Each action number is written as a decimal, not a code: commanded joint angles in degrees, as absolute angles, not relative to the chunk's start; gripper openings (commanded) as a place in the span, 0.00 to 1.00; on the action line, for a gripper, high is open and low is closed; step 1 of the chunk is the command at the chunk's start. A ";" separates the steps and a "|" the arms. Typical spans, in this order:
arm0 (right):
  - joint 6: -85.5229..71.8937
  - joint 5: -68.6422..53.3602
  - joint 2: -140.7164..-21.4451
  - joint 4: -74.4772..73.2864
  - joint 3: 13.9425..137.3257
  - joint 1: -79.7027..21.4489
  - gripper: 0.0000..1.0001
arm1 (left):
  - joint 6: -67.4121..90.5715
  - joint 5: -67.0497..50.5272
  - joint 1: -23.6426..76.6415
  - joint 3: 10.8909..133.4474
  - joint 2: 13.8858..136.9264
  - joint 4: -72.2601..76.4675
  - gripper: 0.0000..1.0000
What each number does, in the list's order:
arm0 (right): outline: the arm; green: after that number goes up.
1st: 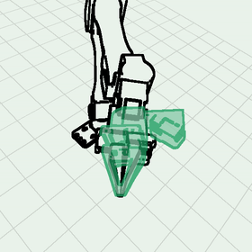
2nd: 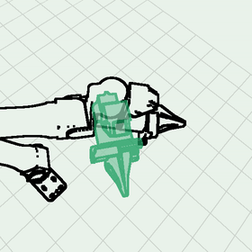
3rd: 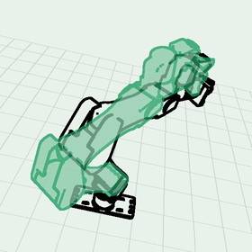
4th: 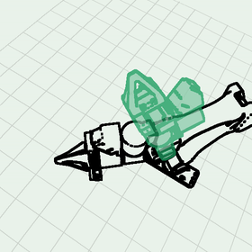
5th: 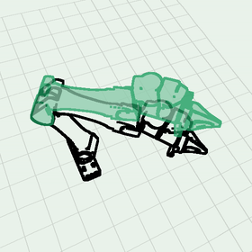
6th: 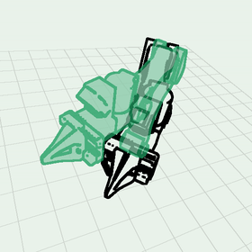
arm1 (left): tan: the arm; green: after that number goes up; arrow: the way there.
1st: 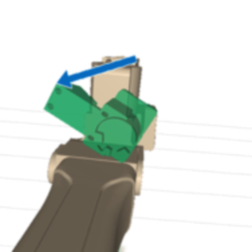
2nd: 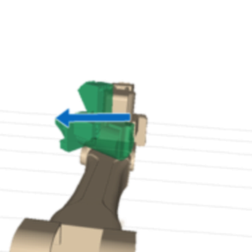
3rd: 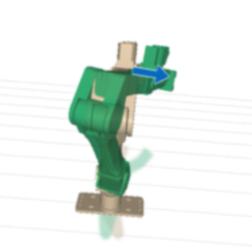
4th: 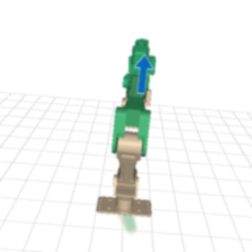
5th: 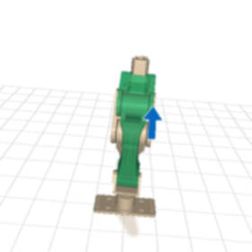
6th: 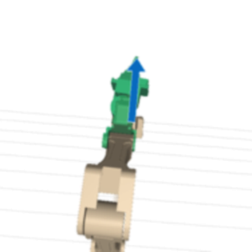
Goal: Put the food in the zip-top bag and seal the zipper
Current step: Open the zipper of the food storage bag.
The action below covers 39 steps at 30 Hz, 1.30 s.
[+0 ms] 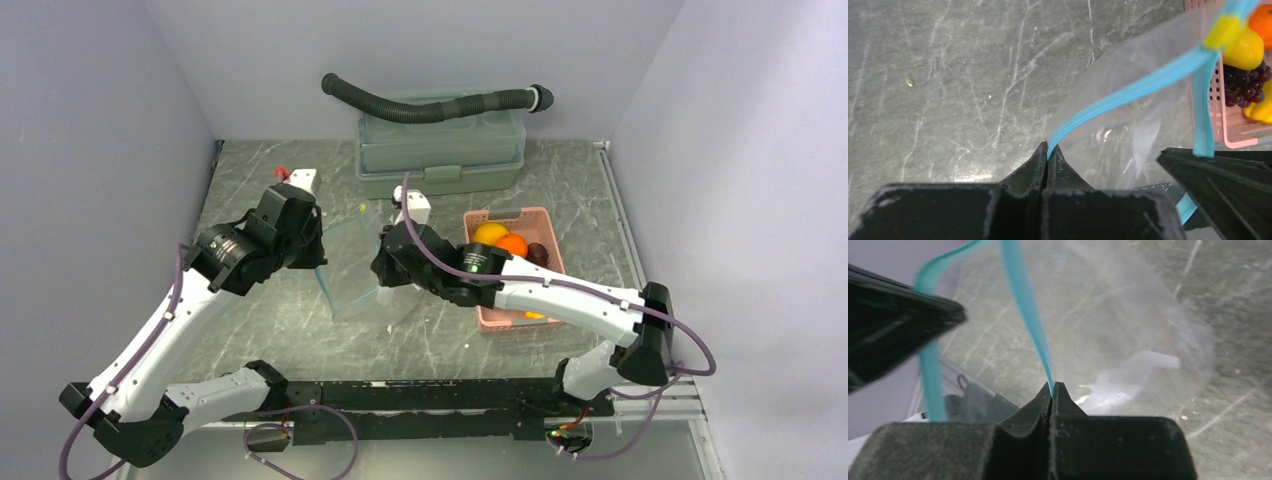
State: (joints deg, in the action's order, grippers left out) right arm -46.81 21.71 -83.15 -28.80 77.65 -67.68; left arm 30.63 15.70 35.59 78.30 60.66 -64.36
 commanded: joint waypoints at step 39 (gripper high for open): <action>-42.55 14.41 -74.72 -27.86 70.21 -57.56 0.00 | 25.05 22.73 35.42 85.79 61.17 -67.87 0.00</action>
